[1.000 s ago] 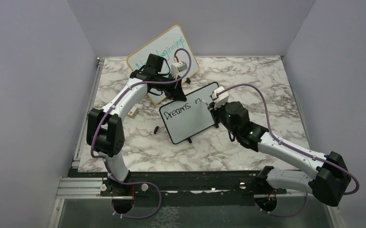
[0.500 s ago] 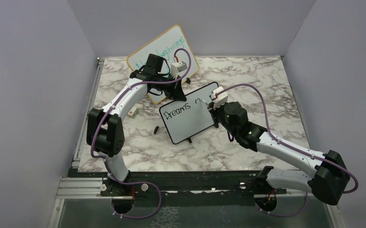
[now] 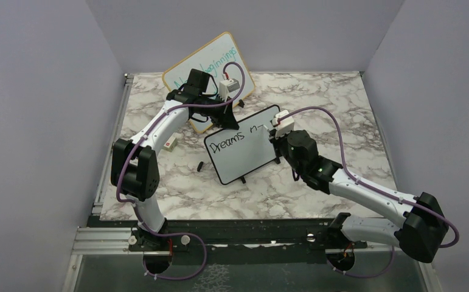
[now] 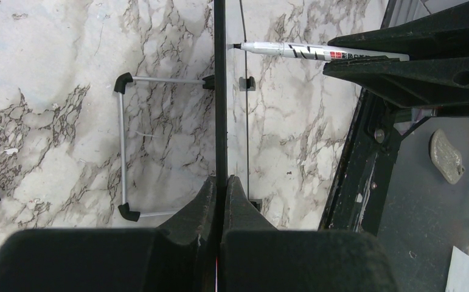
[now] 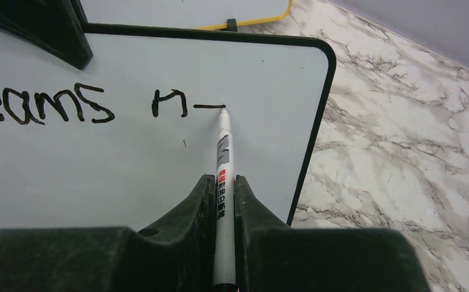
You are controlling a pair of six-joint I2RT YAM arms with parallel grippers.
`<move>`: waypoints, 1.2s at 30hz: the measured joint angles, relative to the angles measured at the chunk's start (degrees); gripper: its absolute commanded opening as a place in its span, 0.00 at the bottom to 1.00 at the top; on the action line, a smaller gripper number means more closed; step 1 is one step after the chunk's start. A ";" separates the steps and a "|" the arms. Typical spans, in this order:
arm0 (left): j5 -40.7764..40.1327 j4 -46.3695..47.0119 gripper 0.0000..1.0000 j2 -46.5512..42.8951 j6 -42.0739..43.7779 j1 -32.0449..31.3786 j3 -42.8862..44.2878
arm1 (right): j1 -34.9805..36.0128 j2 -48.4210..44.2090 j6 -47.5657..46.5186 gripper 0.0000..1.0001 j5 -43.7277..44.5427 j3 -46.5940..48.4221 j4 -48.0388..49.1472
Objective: Write a sentence on the whiteboard
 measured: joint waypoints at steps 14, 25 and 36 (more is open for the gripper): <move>0.07 0.09 0.00 0.00 -0.09 0.11 -0.09 | 0.00 0.81 -0.39 0.00 -0.48 0.17 0.70; 0.09 0.09 0.00 0.00 -0.20 0.11 -0.09 | 0.00 1.01 -0.44 0.00 -2.27 0.59 1.77; 0.07 0.09 0.00 0.00 -0.42 0.20 -0.09 | 0.00 1.75 -0.46 0.00 -4.46 1.62 1.57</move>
